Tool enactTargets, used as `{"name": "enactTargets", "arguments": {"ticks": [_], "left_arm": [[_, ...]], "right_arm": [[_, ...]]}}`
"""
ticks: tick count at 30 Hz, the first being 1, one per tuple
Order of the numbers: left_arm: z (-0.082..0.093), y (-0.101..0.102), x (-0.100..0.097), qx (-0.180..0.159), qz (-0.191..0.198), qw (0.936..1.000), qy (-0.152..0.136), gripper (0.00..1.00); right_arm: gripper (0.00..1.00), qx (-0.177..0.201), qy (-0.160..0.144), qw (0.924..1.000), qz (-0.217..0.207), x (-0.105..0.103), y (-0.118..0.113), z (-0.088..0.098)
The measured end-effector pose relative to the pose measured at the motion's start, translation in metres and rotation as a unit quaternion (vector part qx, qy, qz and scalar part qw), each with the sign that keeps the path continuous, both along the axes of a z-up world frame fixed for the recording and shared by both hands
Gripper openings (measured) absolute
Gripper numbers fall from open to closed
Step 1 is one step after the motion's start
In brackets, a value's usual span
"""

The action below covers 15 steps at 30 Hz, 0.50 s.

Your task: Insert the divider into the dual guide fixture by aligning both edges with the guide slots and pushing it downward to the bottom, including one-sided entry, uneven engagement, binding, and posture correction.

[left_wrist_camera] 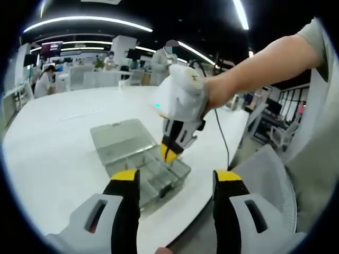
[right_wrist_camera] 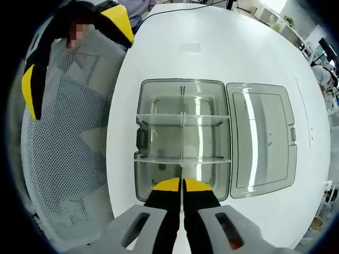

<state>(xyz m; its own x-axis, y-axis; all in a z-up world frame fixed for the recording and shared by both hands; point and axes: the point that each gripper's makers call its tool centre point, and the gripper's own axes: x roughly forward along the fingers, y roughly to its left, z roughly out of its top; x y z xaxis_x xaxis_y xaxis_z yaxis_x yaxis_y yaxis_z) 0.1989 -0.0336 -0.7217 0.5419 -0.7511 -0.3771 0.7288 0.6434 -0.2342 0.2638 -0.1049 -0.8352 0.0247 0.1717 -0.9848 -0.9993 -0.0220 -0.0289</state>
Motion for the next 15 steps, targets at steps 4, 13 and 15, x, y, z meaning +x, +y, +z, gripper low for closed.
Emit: {"name": "enactTargets", "arguments": {"ticks": [4,13,15], "left_arm": [[0.0006,0.0025,0.0000,0.000,0.002,1.0000,0.000,0.52],[0.0025,0.0073,0.0011,-0.004,0.008,1.0000,-0.003,0.51],[0.0024,0.0090,0.0013,-0.005,0.009,0.9999,-0.003,0.51]], "right_arm": [[0.00,0.000,-0.012,0.9999,0.002,-0.0005,0.0006,0.0007],[0.00,-0.011,-0.027,0.9996,0.005,-0.0032,0.0014,0.0026],[0.00,-0.012,-0.024,0.9996,-0.005,-0.0030,0.0014,0.0029]]}}
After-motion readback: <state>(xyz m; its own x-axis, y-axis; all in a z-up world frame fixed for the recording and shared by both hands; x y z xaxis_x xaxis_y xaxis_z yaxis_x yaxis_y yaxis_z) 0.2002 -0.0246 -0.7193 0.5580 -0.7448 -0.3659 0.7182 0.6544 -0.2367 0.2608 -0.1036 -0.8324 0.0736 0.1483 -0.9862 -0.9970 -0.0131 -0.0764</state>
